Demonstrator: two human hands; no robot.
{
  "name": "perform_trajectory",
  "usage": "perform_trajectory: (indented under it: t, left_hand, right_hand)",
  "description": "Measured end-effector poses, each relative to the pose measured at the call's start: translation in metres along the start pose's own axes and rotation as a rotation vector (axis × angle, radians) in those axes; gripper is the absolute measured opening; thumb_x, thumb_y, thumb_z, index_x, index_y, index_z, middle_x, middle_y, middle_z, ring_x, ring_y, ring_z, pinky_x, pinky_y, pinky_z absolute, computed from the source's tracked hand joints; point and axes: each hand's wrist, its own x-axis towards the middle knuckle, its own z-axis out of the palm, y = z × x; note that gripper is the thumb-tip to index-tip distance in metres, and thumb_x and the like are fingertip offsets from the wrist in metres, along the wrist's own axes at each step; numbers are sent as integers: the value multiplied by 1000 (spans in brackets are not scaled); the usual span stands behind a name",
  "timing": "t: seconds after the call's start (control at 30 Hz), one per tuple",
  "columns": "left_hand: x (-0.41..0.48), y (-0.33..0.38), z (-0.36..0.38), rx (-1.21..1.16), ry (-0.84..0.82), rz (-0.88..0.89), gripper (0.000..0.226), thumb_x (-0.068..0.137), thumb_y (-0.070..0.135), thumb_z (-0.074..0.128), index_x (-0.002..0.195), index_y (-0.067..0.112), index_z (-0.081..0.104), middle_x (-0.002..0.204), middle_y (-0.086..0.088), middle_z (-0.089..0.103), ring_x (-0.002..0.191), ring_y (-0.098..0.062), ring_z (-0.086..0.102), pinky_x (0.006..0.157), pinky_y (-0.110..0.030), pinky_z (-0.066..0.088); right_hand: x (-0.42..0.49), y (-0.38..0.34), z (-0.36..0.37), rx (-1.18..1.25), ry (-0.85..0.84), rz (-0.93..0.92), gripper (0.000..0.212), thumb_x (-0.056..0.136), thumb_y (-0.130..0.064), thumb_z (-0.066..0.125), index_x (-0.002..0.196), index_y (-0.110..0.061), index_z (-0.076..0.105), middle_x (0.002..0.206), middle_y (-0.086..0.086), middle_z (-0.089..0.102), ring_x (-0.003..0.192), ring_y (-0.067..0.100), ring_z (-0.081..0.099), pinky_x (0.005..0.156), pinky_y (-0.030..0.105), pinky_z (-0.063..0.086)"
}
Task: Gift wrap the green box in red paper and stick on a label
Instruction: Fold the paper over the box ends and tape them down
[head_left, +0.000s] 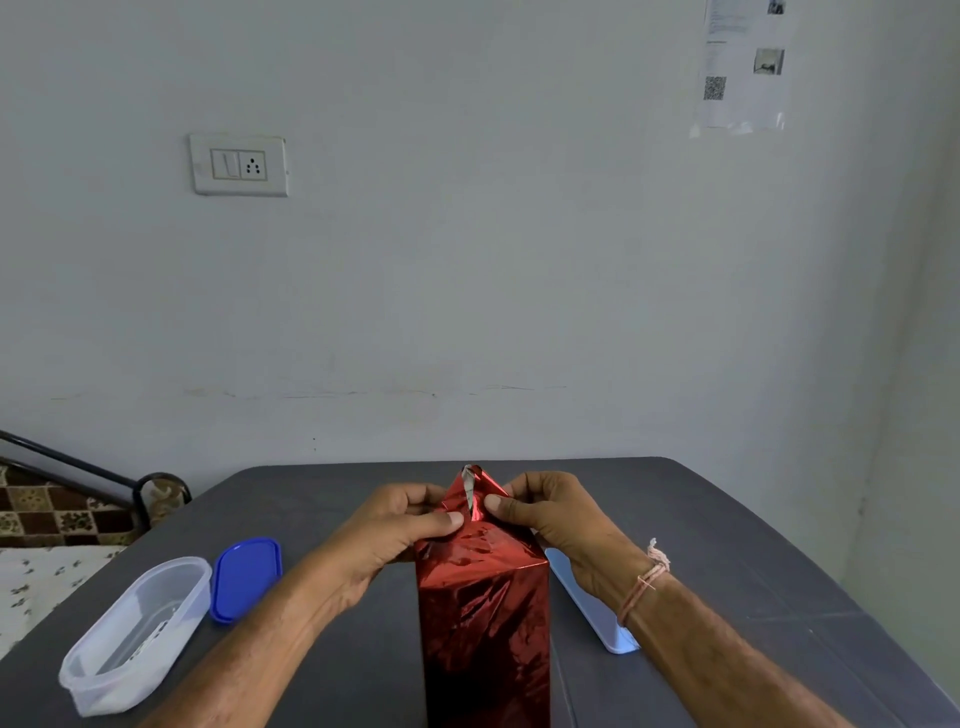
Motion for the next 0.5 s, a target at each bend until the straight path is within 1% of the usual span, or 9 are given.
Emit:
perform_trajectory:
  t: [0.07, 0.2, 0.37, 0.5]
  left_hand:
    - [-1, -3, 1, 1, 42, -3, 25, 86, 16, 80, 110, 12, 76, 103, -10, 79, 95, -23, 76, 79, -27, 55]
    - [-1, -4, 9, -39, 107, 8, 19, 82, 15, 83, 100, 9, 79, 96, -13, 80, 83, -19, 76, 71, -23, 56]
    - [-4, -6, 12, -72, 163, 61, 22, 85, 25, 80, 97, 6, 80, 92, -12, 80, 79, -15, 74, 68, -20, 54]
    - [-6, -6, 14, -101, 222, 86, 20, 88, 21, 78, 94, 2, 79, 87, -13, 79, 69, -13, 73, 58, -16, 53]
  right_hand:
    - [0, -1, 4, -10, 3, -16, 16, 83, -13, 83, 84, -3, 70, 72, 4, 71, 60, 7, 67, 54, 15, 50]
    - [2, 1, 7, -27, 37, -30, 25, 80, -17, 86, 87, 0, 71, 75, 7, 71, 68, 15, 68, 63, 22, 56]
    - [1, 1, 5, -24, 45, -32, 19, 83, -17, 85, 77, -7, 69, 71, 4, 71, 63, 12, 67, 59, 19, 53]
    - [1, 1, 9, -19, 47, -40, 19, 83, -16, 84, 79, -5, 69, 71, 5, 72, 65, 14, 69, 62, 23, 56]
